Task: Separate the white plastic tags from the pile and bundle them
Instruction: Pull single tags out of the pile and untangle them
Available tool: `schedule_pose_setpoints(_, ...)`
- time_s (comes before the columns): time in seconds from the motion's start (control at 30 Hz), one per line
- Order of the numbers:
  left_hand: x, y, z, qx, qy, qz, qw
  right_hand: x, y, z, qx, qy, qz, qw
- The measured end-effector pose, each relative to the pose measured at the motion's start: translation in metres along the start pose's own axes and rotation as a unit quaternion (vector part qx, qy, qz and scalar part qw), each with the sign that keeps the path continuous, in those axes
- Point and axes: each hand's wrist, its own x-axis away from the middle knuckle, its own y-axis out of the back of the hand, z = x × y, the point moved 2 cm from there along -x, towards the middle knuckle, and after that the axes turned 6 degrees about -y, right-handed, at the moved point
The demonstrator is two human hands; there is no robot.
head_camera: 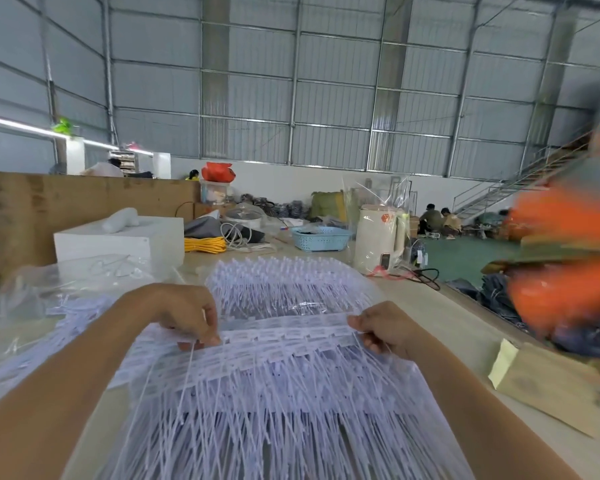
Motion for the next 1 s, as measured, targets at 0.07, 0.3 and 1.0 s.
schedule_pose_setpoints(0.07,-0.002,-0.001,-0.001,-0.006,0.012,-0.004,1.0,0.001,0.001,0.004,0.003,0.011,0.012,1.0)
schedule_pose_setpoints(0.3,-0.003,-0.001,-0.009,-0.085,0.049,-0.006,0.995,0.007,-0.004,0.004,0.018,0.013,0.056,0.998)
schedule_pose_setpoints(1.0,-0.048,-0.048,-0.103,-0.012,-0.167,-0.176,0.97,0.01,-0.017,0.013,-0.152,0.001,0.054,0.987)
